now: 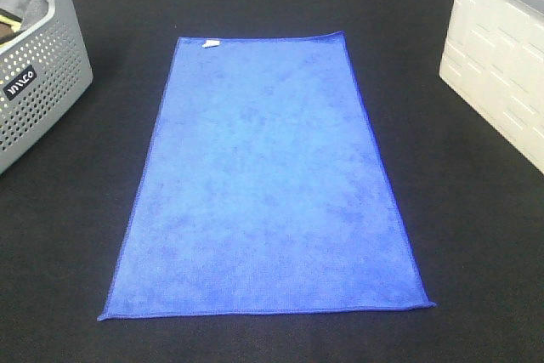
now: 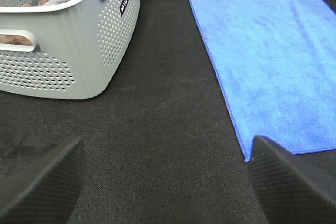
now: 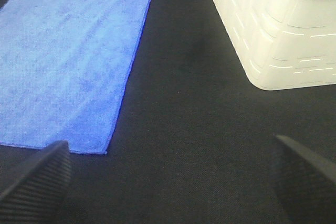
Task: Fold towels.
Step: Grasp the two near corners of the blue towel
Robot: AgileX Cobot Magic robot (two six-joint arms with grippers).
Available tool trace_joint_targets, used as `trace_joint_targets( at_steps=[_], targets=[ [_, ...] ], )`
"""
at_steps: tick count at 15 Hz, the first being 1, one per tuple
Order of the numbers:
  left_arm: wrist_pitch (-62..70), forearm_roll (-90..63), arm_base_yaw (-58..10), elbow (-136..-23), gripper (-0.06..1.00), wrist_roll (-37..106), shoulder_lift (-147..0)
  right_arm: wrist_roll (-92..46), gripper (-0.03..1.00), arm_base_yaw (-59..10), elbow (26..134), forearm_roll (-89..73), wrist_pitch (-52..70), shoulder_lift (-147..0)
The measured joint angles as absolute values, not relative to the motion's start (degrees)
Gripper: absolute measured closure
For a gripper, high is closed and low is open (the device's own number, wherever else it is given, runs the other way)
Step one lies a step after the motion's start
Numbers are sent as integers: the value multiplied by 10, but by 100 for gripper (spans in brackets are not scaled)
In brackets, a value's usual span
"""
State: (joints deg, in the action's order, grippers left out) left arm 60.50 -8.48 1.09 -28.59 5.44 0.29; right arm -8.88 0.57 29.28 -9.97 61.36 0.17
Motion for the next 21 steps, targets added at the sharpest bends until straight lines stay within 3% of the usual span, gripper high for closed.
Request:
trace_joint_targets(
  at_steps=[21],
  targets=[
    [605, -85, 11, -286, 14, 54, 3, -89, 1, 6, 293, -100, 614, 2]
  ],
)
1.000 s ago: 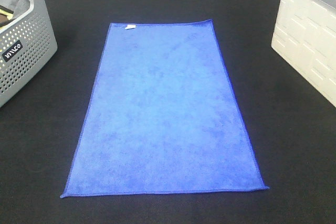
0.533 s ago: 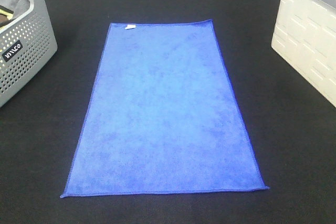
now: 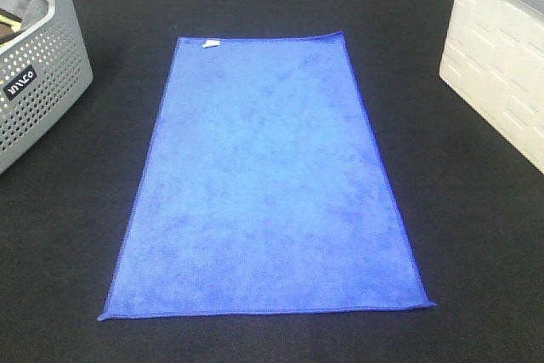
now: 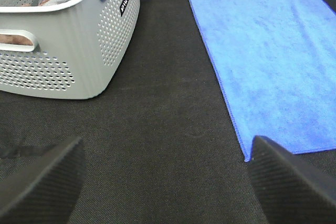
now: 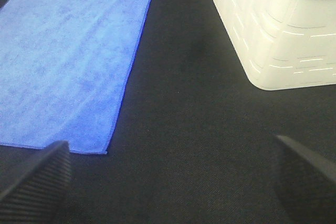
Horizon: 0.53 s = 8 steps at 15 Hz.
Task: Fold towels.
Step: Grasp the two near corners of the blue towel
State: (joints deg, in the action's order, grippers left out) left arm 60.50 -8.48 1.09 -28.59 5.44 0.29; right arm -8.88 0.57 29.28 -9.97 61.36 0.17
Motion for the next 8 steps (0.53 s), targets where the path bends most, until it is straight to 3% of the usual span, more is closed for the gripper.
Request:
trace_joint_targets(
  at_steps=[8],
  targets=[
    [605, -85, 11, -286, 14, 54, 3, -89, 1, 6, 293, -100, 614, 2]
  ],
)
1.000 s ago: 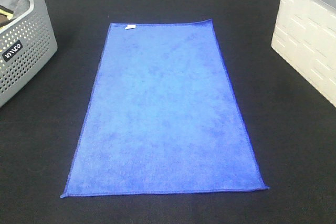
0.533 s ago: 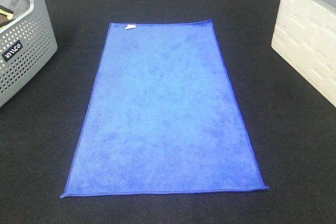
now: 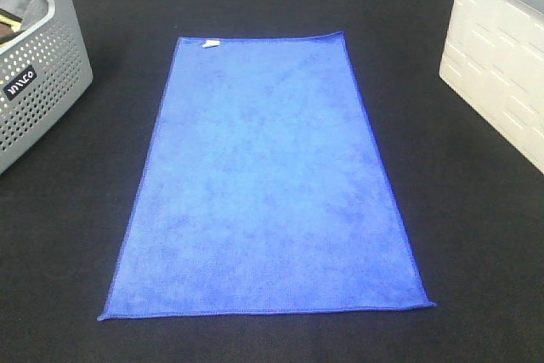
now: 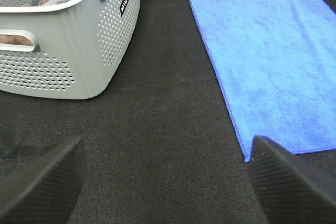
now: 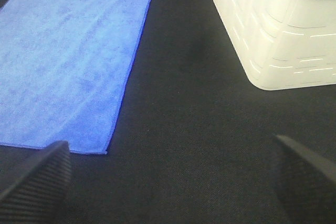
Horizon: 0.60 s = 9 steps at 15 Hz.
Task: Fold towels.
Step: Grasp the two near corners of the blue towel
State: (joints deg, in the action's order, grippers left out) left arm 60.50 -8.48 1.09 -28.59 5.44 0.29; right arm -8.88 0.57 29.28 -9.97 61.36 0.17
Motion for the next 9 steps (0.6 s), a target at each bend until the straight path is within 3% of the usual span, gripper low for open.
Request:
trace_joint_targets(
  at_steps=[9],
  targets=[
    [605, -85, 11, -286, 14, 54, 3, -89, 1, 6, 293, -100, 614, 2]
  ],
)
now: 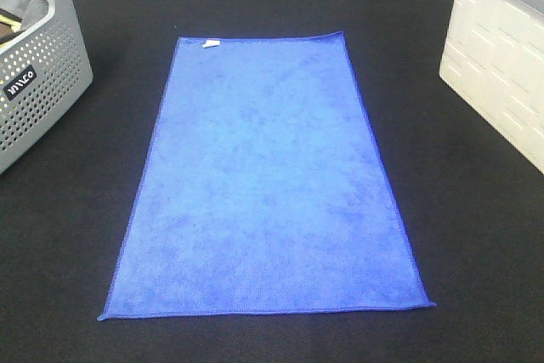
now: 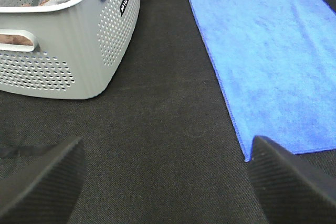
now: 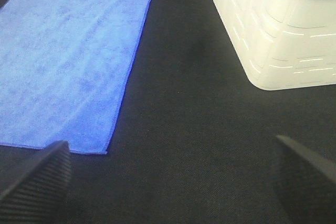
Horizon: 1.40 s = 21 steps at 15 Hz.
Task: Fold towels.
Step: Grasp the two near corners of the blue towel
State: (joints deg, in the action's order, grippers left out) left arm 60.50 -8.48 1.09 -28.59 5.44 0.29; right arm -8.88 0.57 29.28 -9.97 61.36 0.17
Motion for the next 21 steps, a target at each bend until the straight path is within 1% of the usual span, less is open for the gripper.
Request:
trace_joint_targets(
  at_steps=[7, 11, 15, 16, 17, 20, 21],
  targets=[
    [605, -85, 11, -286, 14, 49, 3, -75, 1, 6, 293, -100, 611, 1],
    [584, -92, 11, -289, 14, -11, 2, -18, 1, 6, 310, -100, 583, -85],
    [474, -179, 11, -291, 14, -18, -88, -13, 1, 6, 321, -140, 578, -242],
    [457, -210, 11, -291, 14, -18, -124, -13, 1, 6, 321, -154, 578, -272],
    [457, -210, 11, -291, 14, -18, -124, -13, 1, 6, 321, -154, 578, -272],
    [443, -288, 11, -292, 14, -6, -252, -13, 1, 6, 321, -168, 572, -360],
    [442, -316, 11, -292, 14, 18, -323, -13, 1, 6, 321, -175, 562, -400]
  ],
)
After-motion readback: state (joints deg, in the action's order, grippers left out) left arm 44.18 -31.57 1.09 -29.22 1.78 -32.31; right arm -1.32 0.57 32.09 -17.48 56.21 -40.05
